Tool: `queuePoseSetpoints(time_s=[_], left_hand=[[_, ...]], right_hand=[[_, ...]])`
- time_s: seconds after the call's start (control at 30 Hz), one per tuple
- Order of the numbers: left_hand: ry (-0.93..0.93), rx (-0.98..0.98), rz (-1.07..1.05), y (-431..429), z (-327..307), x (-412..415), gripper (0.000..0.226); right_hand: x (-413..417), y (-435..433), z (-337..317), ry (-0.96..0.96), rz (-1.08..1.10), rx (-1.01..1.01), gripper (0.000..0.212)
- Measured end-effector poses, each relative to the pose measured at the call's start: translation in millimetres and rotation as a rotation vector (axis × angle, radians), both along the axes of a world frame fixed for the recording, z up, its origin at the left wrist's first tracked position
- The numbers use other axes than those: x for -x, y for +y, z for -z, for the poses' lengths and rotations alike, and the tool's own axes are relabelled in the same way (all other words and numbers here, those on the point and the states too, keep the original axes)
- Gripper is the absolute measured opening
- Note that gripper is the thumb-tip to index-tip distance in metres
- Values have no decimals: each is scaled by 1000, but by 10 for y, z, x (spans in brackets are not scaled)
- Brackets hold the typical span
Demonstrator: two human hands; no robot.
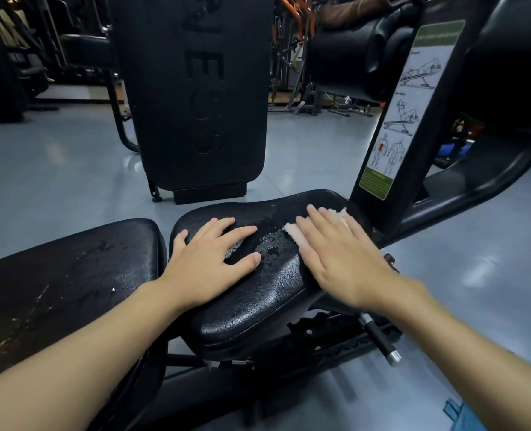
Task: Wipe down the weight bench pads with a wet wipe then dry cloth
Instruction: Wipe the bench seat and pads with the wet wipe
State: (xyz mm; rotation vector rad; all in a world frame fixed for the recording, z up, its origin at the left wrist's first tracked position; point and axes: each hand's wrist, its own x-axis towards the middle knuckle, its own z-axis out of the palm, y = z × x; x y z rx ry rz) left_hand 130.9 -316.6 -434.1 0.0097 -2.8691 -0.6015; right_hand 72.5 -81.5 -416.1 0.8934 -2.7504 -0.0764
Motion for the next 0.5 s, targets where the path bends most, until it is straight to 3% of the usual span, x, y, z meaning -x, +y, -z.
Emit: queuePoseSetpoints(time_s=[0.2,0.37,0.5], left_hand=[[85,-17,-28,-5,-38,-66,55],[18,6,41,-151,36,-193,68],[25,-25,50,-161,64,-178,67]], right_hand=[[-220,165,22,9,5,72,64],[-83,36,63,9,10,74,61],[376,-305,-175,-132,36,43,54]])
